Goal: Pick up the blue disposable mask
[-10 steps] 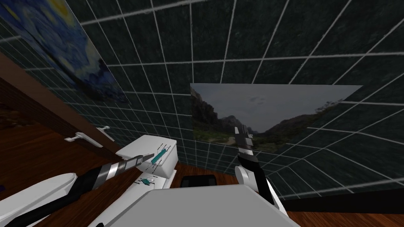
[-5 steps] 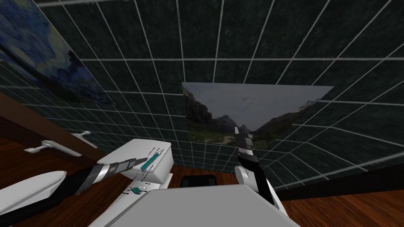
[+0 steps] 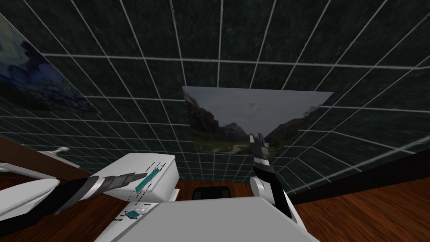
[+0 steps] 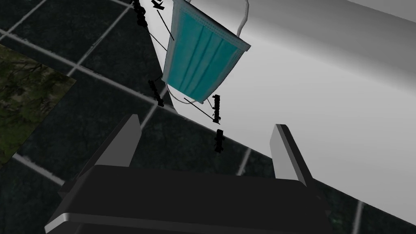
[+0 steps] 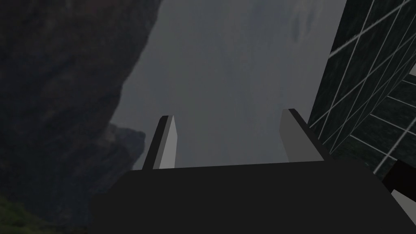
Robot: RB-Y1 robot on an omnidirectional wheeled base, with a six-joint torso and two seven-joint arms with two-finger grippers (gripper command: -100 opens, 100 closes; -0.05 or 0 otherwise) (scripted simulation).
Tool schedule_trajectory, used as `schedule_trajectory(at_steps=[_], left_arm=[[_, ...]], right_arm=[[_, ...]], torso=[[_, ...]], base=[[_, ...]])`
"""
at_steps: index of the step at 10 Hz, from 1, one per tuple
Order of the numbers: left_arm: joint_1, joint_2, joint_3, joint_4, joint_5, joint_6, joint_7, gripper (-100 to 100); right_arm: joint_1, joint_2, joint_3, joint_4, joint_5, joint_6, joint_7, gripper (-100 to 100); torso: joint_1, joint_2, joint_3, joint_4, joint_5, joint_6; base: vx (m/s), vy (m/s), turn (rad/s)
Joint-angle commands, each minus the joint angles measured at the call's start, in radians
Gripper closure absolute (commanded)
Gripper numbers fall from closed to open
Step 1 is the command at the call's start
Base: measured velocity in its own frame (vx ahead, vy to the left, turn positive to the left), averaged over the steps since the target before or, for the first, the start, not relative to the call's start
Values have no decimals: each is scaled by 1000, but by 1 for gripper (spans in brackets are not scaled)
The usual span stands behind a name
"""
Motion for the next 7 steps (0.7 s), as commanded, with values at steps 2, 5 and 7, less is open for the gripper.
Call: schedule_trajectory(at_steps=[2,5,7], left_arm=[[19,61,-16,29,-33,-5,47,-100],[27,84,-32,41,-50,-6,66,-100],[32,89,-54,64,-13,7,58,-100]], right_arm=[[0,0,0,0,0,0,0,0],[0,0,0,0,0,0,0,0],[0,0,0,0,0,0,0,0]], torso=[[0,0,0,0,0,0],[-3,0,0,0,0,0],[2,2,1,0,1,-1]], base=[[20,-66,-134],[19,-71,-70],[-27,-6,-111]])
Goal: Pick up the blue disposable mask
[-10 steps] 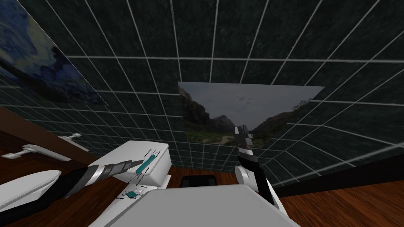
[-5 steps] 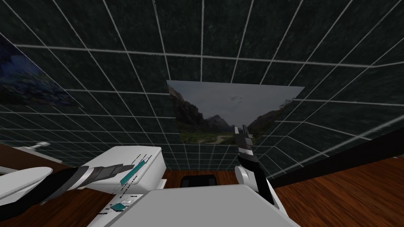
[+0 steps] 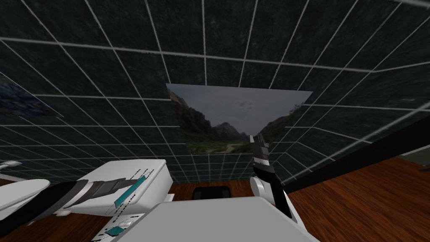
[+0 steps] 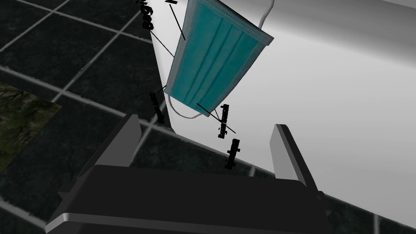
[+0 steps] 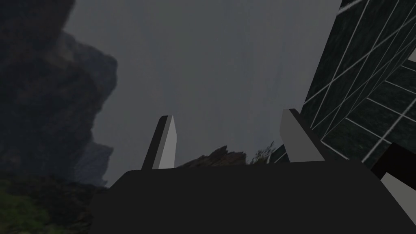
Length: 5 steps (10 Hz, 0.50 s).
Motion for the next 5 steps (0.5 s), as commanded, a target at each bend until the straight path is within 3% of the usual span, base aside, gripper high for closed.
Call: schedule_trajectory(at_steps=[1,2,3,5], left_arm=[[10,5,-28,30,50,23,-17,-100],[15,9,-49,52,78,37,-29,-100],[15,9,-49,52,93,37,-29,-100],[25,16,-90,96,161,65,-52,-100]], right_arm=[[0,0,0,0,0,0,0,0],[0,0,0,0,0,0,0,0],[0,0,0,0,0,0,0,0],[0,0,0,0,0,0,0,0]], torso=[[0,0,0,0,0,0],[1,3,2,1,0,0],[1,5,3,1,0,0],[1,4,3,1,0,-1]], base=[[-101,4,-344],[-136,11,-340],[-104,8,-136],[-101,-4,-273]])
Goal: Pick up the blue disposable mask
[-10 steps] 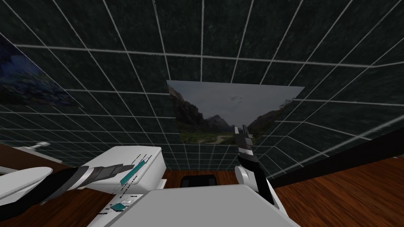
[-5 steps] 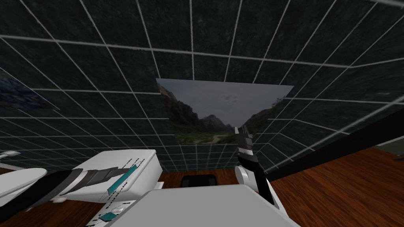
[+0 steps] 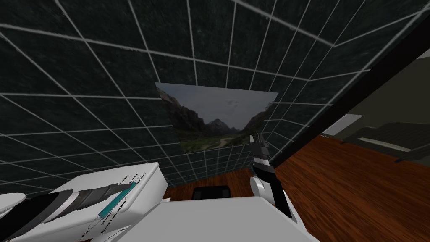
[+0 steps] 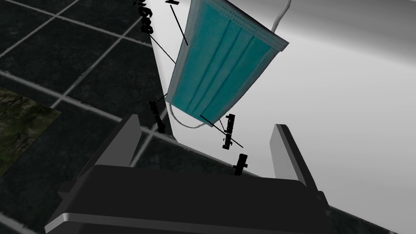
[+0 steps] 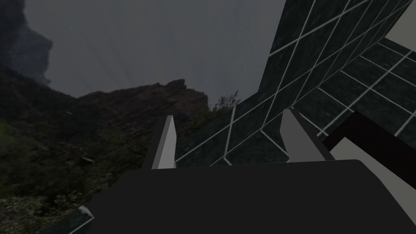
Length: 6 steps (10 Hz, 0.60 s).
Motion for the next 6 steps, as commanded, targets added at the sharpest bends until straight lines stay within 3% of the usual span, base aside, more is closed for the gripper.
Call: schedule_trajectory(at_steps=[1,2,5,6], left_arm=[[1,7,-36,42,50,21,-19,-100],[1,7,-36,42,65,21,-19,-100],[16,17,-97,108,164,62,-54,-100],[16,17,-97,108,177,62,-54,-100]], right_arm=[[0,0,0,0,0,0,0,0],[0,0,0,0,0,0,0,0],[0,0,0,0,0,0,0,0],[0,0,0,0,0,0,0,0]], torso=[[0,0,0,0,0,0],[0,1,0,0,0,0],[0,-1,-1,0,0,0],[0,1,0,0,0,0]], base=[[-124,-8,-333],[-82,0,-122],[-101,-13,-297],[-91,-15,-122]])
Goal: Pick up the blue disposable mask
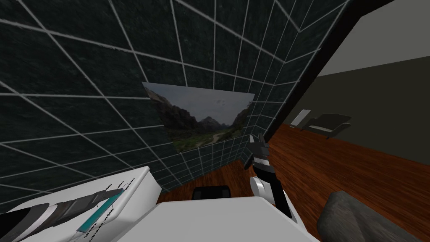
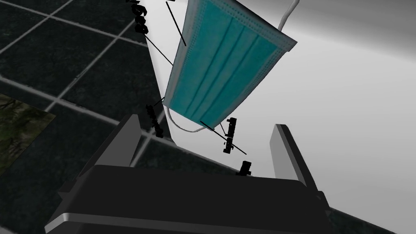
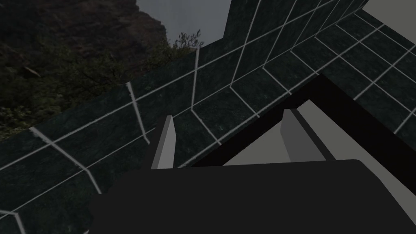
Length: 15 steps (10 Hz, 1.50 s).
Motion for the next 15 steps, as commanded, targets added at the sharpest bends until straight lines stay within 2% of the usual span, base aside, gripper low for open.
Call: schedule_trajectory(at_steps=[1,2,3,7,8,9,10,12,13,15], left_arm=[[0,1,-27,34,48,12,-17,-100],[-6,-1,-19,23,26,5,-8,-100],[-6,-1,-22,26,29,7,-10,100],[-5,-5,-22,27,33,6,0,100],[-5,-5,-22,27,33,6,0,0],[-9,-6,14,-11,-16,-15,6,100],[-9,-6,14,-11,-27,-15,6,100],[-19,-13,55,-55,-92,-43,29,100],[-19,-13,55,-55,-102,-43,29,100],[-29,-20,96,-100,-169,-71,52,100]], right_arm=[[0,0,0,0,0,0,0,0],[0,0,0,0,0,0,0,0],[0,0,0,0,0,0,0,0],[0,0,0,0,0,0,0,0],[0,0,0,0,0,0,0,0],[0,0,0,0,0,0,0,0],[1,0,0,0,0,0,0,0],[1,0,0,0,0,0,0,0],[1,0,0,0,0,0,0,0],[1,0,0,0,0,0,0,0]], torso=[[0,0,0,0,0,0],[0,-1,-1,0,0,1],[1,-3,-2,-1,0,0],[1,-5,-3,-1,-1,4],[1,-6,-3,-1,0,4],[2,-6,-3,-2,0,4],[3,-9,-5,-2,0,1],[4,-12,-7,-3,0,3],[4,-13,-7,-3,0,3],[3,-11,-6,-3,0,4]], base=[[-75,-15,-147],[-37,-3,-40],[-7,-1,9],[-1,0,9],[0,0,0],[89,14,330],[125,11,234],[116,26,296],[88,6,115],[79,3,268]])
